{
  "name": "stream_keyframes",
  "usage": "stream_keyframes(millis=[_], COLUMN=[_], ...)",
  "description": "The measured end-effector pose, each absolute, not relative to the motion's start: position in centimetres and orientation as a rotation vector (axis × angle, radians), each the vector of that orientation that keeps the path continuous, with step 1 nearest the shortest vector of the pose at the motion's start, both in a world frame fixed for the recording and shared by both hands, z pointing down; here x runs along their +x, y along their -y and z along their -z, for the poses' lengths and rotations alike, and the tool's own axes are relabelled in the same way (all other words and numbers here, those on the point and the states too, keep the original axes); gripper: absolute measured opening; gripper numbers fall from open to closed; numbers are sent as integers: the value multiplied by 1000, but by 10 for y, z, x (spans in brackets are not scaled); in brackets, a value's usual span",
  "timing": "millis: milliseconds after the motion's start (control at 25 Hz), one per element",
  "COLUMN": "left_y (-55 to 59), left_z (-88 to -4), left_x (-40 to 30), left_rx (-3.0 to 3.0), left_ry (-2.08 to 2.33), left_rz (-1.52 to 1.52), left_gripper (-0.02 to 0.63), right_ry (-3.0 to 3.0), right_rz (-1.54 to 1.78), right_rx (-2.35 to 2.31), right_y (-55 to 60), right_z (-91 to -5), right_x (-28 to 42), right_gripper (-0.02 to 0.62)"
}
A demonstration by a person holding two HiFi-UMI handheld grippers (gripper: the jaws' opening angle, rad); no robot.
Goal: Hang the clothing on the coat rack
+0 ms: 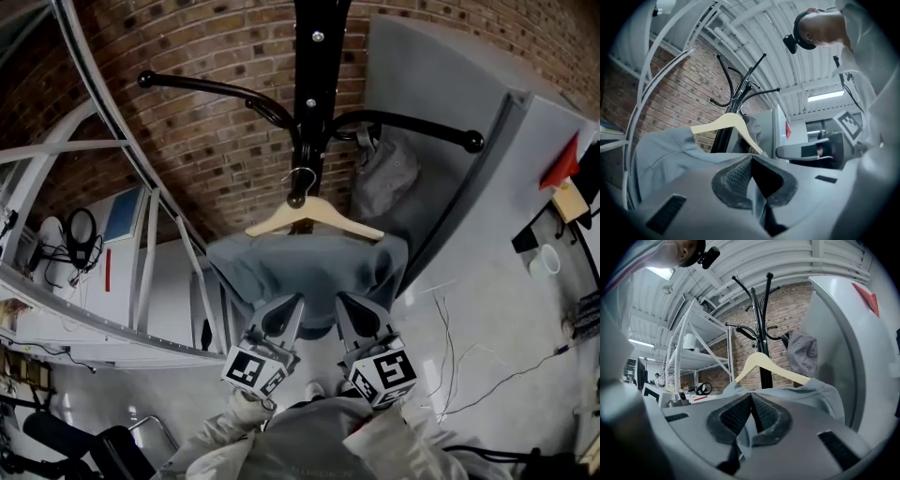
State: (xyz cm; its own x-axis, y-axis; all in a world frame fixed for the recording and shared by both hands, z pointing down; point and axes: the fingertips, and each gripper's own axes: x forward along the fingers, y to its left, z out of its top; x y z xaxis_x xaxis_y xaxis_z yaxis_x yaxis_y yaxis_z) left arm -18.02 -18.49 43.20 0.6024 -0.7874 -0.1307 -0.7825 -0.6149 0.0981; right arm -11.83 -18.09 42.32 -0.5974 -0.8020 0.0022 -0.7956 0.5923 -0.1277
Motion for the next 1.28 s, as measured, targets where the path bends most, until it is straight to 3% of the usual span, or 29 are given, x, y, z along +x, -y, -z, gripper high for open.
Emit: stream_keyframes(millis=[320,1280], left_y=[161,93], left_z=[-461,-455], left_x=[-191,-112], left_rx=[2657,2547], left_ry=[1547,1778], left_rz=[137,47], left_gripper=[9,9], right_ry=[-2808,-2915], right_rz=[178,202], right_rx=[-1364,-1097], right_y=[158,99], right_z=[-424,-428], right_x=[-113,-41], right_gripper=[25,25])
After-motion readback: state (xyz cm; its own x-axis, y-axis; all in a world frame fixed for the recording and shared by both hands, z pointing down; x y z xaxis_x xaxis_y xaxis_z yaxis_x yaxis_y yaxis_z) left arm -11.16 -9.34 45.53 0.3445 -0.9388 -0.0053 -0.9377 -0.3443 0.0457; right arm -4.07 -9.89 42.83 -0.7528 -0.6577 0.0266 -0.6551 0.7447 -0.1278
